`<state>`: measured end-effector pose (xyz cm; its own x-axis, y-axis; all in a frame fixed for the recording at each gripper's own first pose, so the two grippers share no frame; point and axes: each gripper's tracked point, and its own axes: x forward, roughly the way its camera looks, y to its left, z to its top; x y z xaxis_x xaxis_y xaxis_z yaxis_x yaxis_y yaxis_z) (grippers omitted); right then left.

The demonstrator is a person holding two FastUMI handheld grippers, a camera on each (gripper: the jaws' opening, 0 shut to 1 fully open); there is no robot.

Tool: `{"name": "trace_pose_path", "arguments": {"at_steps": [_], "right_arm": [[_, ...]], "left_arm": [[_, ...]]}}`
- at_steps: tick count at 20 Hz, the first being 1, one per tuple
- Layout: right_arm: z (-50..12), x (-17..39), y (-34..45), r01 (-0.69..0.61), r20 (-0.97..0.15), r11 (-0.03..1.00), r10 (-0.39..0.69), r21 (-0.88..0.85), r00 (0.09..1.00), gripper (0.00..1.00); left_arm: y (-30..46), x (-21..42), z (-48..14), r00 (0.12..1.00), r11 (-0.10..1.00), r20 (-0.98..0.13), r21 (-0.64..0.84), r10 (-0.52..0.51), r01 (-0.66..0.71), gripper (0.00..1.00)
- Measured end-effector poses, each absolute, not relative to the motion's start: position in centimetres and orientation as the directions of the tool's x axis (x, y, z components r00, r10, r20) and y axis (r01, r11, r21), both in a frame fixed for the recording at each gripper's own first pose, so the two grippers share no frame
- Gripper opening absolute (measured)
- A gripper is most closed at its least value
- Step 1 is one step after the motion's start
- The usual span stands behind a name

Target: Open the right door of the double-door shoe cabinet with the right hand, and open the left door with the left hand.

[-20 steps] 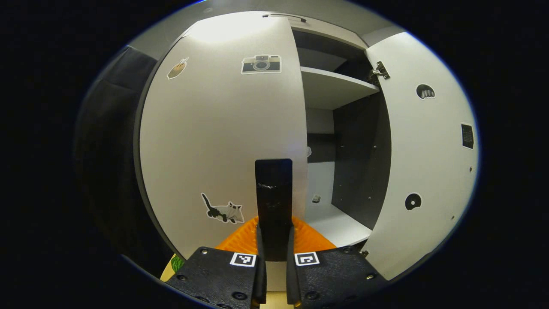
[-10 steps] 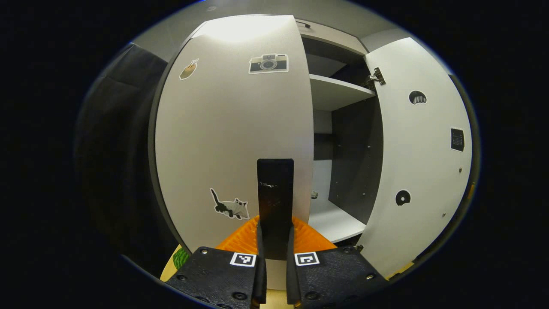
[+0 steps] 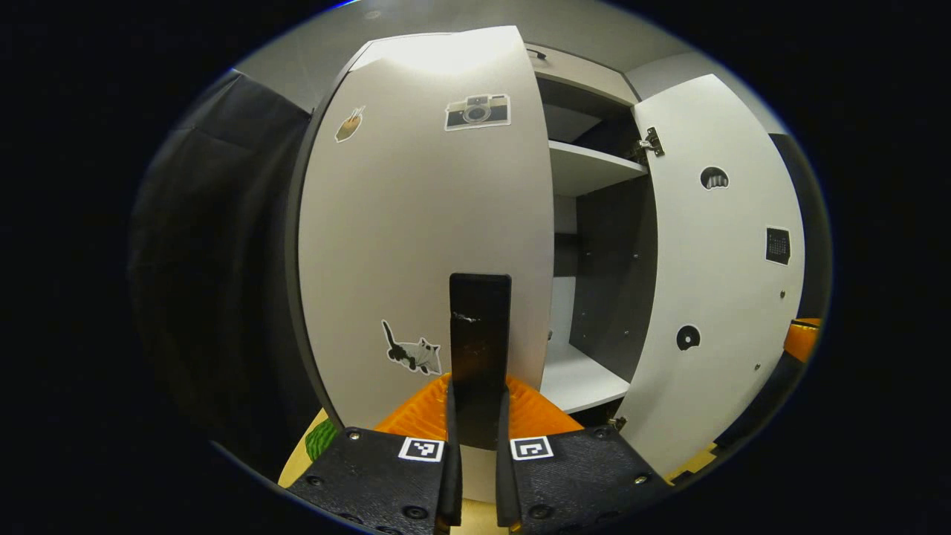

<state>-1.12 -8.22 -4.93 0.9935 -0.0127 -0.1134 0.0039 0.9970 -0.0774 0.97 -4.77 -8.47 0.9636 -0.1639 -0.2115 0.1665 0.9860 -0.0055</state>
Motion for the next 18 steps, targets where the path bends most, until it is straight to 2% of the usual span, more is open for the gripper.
{"name": "trace_pose_path", "arguments": {"at_steps": [18], "right_arm": [[-6.2,2.3,-1.9,-0.166,-0.140,0.986,0.161,-0.025,0.977,0.01]], "left_arm": [[-1.5,-3.0,-7.8,0.969,0.992,-0.210,-0.032,-0.129,0.125,0.18]]}}
